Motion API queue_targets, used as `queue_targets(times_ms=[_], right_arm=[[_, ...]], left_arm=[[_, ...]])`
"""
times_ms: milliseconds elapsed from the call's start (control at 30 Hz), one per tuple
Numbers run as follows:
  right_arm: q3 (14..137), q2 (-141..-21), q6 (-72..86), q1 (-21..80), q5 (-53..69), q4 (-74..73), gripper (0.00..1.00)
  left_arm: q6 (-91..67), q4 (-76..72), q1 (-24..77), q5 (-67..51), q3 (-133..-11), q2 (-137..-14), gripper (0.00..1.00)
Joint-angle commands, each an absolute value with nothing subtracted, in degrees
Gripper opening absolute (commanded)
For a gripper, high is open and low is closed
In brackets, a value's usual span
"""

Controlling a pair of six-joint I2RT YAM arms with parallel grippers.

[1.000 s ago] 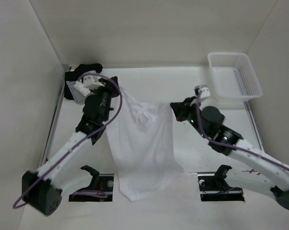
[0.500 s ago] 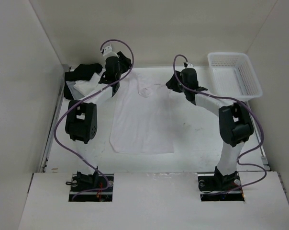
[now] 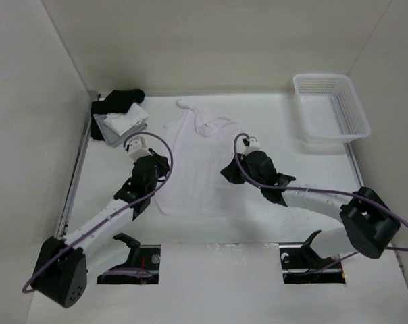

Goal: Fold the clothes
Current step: Flatten the tank top out

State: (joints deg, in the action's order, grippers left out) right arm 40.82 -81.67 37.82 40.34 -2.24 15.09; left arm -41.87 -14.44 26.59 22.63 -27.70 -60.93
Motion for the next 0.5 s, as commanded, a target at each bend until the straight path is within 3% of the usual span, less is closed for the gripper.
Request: queue_targets(times_ms=[0, 100, 267, 467], right_arm=[[36.57, -76.21, 40.52, 44.06, -4.13, 19.52, 0.1], [34.72, -73.66, 39.91, 46.62, -4.39, 15.83, 0.13], [31.38, -71.72, 37.54, 47.33, -5.01, 15.29, 0.21], [29.09, -72.42, 36.56, 47.33, -4.66, 19.86, 0.24]], left_arm=[[-46.39, 2.85, 26.06, 24.97, -24.0, -52.06, 0.11], [-50.88, 11.5, 24.39, 19.35, -21.54, -46.24, 0.15], [-55.89, 16.6, 22.63, 13.45, -17.94, -42.63, 0.38], [-57.57, 19.68, 21.93, 13.44, -16.08, -42.54, 0.39]])
